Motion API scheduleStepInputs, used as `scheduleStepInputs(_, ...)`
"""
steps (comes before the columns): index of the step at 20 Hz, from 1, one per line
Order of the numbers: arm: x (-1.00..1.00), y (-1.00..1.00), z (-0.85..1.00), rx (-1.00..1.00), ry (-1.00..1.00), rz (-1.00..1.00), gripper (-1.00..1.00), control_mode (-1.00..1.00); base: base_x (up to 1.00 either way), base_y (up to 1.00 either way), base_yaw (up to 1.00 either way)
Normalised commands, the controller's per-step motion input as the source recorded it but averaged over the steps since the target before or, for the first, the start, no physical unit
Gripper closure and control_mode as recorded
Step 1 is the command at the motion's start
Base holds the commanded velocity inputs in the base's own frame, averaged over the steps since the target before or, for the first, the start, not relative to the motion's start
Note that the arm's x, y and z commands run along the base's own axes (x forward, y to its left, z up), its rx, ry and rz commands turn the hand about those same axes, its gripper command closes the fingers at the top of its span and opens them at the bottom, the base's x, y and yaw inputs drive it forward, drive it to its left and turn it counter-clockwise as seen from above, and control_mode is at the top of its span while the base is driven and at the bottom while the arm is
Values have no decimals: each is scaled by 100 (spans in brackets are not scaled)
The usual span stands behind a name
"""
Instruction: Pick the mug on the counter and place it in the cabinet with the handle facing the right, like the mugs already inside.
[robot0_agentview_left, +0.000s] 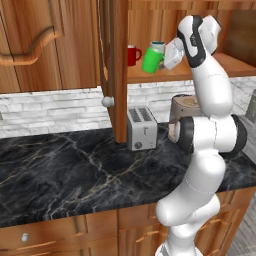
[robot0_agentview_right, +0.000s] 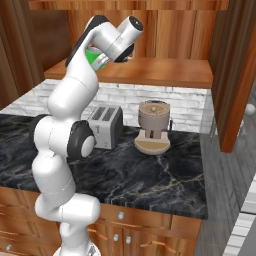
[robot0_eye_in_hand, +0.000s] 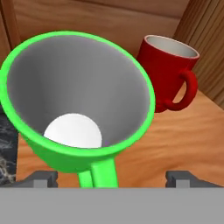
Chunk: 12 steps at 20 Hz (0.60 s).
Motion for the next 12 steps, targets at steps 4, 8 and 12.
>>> scheduleStepInputs(4, 1, 7, 12, -2, -4, 7, -100, -100, 0, 0, 0)
scheduleStepInputs(8, 0, 6, 6, -3, -7, 7, -100, -100, 0, 0, 0)
scheduleStepInputs(12, 0, 0, 7, -3, -7, 7, -100, -100, 0, 0, 0)
